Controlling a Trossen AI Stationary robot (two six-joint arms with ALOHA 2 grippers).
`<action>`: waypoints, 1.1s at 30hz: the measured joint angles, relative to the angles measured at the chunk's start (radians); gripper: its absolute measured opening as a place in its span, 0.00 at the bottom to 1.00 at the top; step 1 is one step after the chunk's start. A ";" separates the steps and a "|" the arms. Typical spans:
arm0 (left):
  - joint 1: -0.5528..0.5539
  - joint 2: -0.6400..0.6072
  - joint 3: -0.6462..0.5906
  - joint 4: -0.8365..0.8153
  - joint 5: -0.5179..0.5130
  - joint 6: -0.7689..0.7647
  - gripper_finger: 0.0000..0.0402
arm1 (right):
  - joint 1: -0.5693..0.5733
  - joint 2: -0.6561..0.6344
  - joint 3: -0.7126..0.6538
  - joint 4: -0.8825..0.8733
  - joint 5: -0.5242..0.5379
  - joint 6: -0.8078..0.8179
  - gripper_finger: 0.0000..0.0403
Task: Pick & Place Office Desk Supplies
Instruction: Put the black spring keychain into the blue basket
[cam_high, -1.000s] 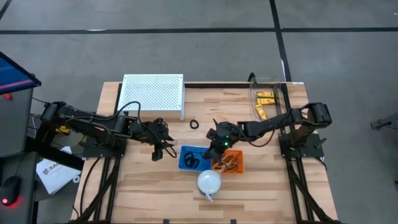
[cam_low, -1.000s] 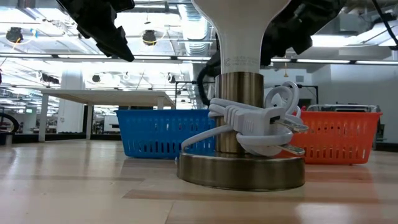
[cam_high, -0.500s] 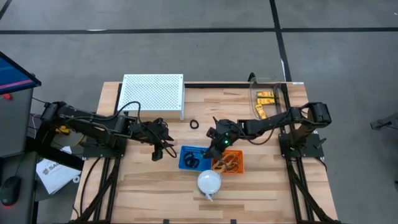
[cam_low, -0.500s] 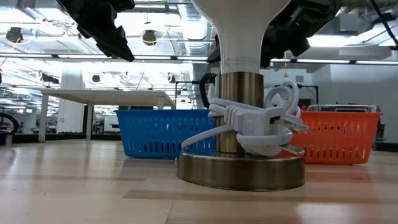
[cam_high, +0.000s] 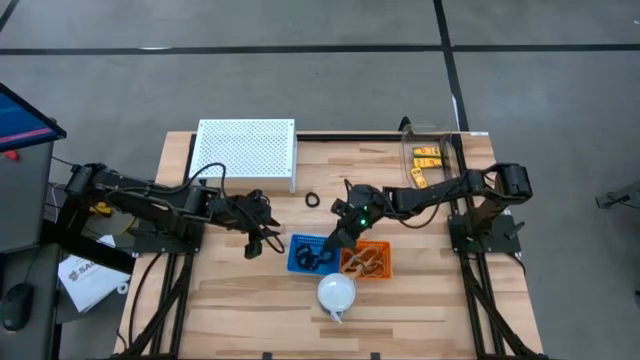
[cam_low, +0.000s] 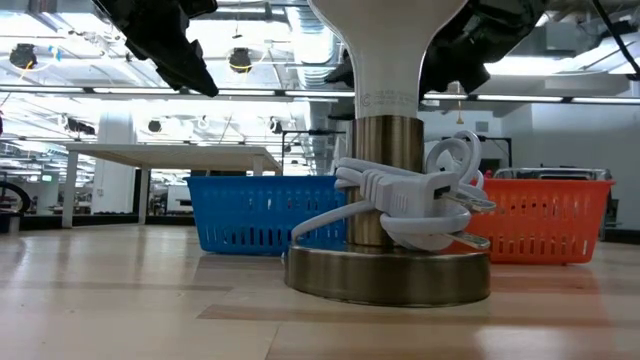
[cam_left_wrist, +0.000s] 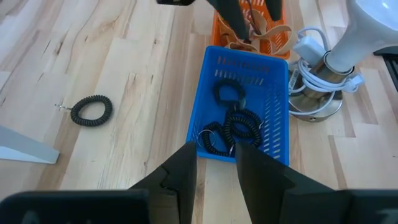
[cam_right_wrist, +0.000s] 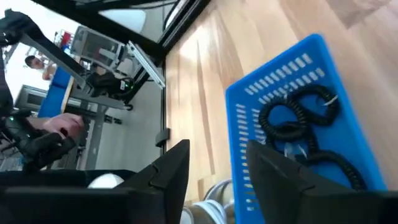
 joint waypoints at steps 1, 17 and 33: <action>0.000 0.000 0.000 0.000 0.000 0.000 0.26 | -0.006 0.000 0.000 -0.002 -0.005 0.000 0.39; -0.070 0.000 0.000 -0.013 0.008 -0.074 0.26 | -0.092 0.002 0.217 -0.341 0.329 -0.410 0.40; -0.289 0.000 0.000 -0.011 -0.076 -0.380 0.26 | -0.296 0.291 0.376 -0.428 0.286 -0.465 0.41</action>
